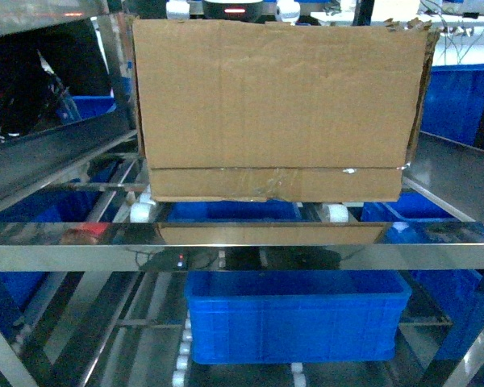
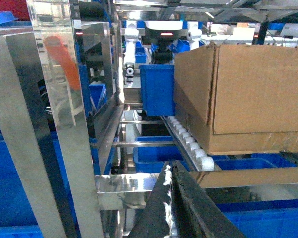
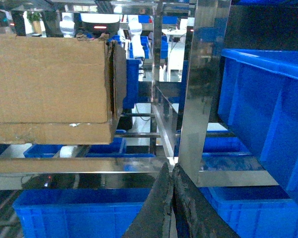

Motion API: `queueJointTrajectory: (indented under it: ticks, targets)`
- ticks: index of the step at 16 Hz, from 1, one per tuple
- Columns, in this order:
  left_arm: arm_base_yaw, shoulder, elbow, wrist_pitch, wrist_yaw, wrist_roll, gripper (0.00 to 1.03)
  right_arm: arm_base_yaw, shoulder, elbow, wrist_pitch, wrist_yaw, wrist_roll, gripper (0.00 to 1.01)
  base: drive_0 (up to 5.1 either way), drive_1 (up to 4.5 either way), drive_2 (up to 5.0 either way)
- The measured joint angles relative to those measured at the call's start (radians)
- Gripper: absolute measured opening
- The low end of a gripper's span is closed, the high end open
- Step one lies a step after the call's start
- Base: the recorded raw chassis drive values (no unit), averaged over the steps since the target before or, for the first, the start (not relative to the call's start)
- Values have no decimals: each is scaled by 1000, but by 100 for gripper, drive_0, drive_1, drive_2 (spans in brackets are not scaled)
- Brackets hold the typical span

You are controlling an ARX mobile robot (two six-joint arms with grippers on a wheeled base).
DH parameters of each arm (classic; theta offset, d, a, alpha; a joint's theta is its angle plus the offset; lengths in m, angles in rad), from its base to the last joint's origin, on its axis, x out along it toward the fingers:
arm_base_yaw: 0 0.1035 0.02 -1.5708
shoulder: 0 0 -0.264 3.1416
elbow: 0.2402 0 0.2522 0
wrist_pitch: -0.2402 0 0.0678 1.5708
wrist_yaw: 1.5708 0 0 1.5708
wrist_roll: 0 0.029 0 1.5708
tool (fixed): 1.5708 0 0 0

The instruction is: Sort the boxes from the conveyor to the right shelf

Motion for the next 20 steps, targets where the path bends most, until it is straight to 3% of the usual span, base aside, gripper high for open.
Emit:
queueJointTrajectory:
  ticks: [2, 3, 5, 11, 14, 20]
  targets:
    - [0, -97, 1, -117, 0, 0, 2, 0, -78, 0, -81, 0, 0, 2, 0, 0, 0]
    - [0, -196, 1, -241, 1, 0, 2, 0, -93, 0, -97, 0, 0, 2, 0, 0, 0]
    - [0, -216, 0, -237, 0, 1, 2, 0, -253, 1, -282, 0, 0, 2, 0, 0, 0]
    - [1, -217, 0, -232, 0, 0, 2, 0, -265, 1, -279, 0, -1, 4, 0, 0, 0]
    - [1, -217, 0, -232, 0, 0, 41, 0, -265, 1, -279, 0, 0, 43, 0, 0, 0]
    - [1, -217, 0, -232, 0, 0, 63, 0, -265, 1, -279, 0, 0, 65, 0, 0, 0]
